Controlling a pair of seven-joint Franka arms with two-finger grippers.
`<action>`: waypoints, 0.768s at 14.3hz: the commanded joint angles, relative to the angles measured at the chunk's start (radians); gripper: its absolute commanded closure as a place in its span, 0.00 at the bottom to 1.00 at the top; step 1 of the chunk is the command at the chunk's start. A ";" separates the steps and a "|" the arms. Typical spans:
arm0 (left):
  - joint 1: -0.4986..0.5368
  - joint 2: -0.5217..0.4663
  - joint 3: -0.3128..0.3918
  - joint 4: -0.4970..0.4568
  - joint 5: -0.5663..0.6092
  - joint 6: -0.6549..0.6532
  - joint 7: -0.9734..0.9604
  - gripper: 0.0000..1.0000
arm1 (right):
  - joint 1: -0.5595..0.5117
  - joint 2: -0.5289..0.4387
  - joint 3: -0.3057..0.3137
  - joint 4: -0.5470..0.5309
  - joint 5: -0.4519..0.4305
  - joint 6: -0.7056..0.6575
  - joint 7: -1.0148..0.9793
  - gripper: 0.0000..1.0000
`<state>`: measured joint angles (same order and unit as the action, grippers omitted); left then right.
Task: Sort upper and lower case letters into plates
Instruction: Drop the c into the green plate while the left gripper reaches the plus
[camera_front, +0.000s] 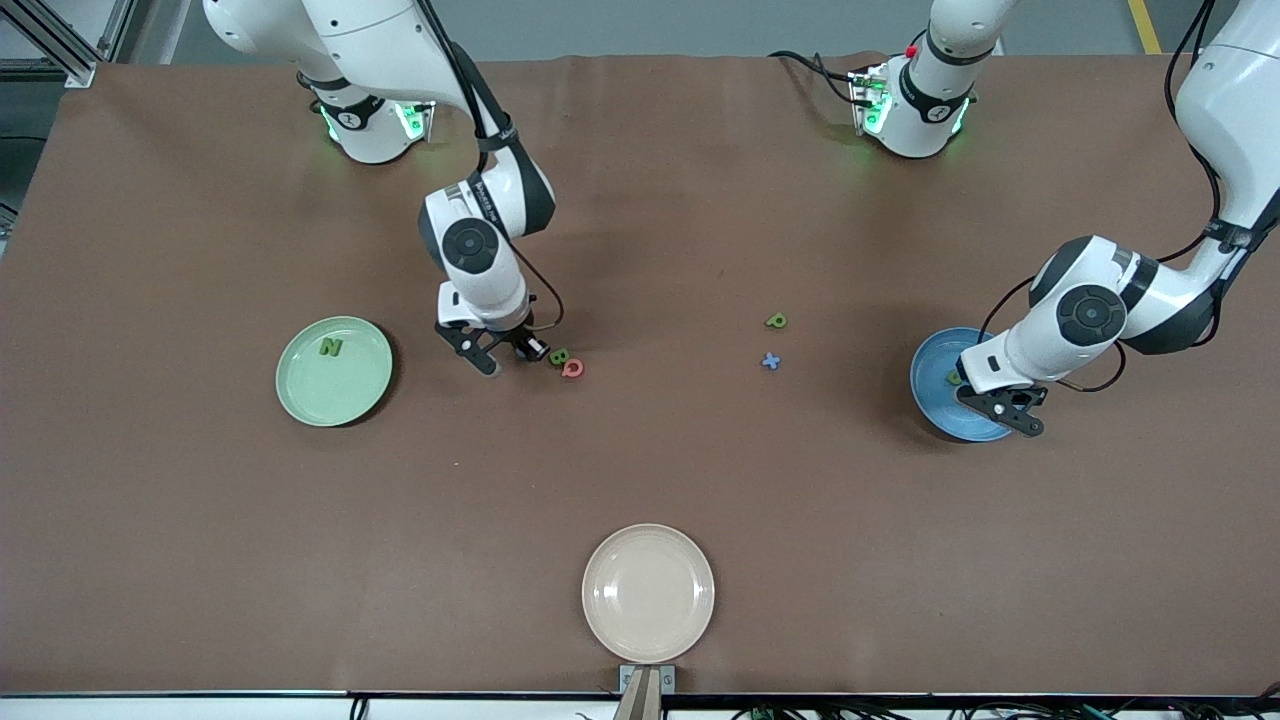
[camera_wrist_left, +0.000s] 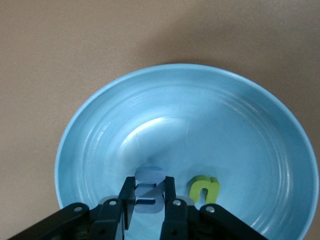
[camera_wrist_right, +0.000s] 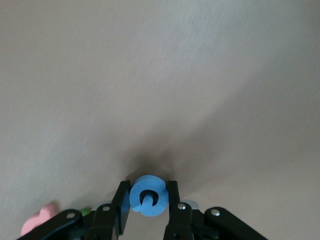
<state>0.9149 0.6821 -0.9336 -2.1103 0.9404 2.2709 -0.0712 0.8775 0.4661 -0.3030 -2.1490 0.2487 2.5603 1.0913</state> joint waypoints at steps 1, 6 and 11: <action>0.012 0.004 -0.007 -0.005 0.024 0.009 0.008 0.78 | -0.103 -0.127 -0.002 -0.019 0.009 -0.133 -0.149 1.00; -0.005 -0.009 -0.031 0.004 0.024 0.003 0.022 0.05 | -0.238 -0.251 -0.065 -0.064 -0.020 -0.262 -0.462 1.00; -0.037 -0.012 -0.207 0.073 -0.017 -0.183 -0.091 0.00 | -0.428 -0.261 -0.100 -0.181 -0.043 -0.162 -0.824 1.00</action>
<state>0.9097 0.6839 -1.0816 -2.0687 0.9409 2.1762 -0.0937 0.5161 0.2388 -0.4173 -2.2448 0.2263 2.3315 0.3689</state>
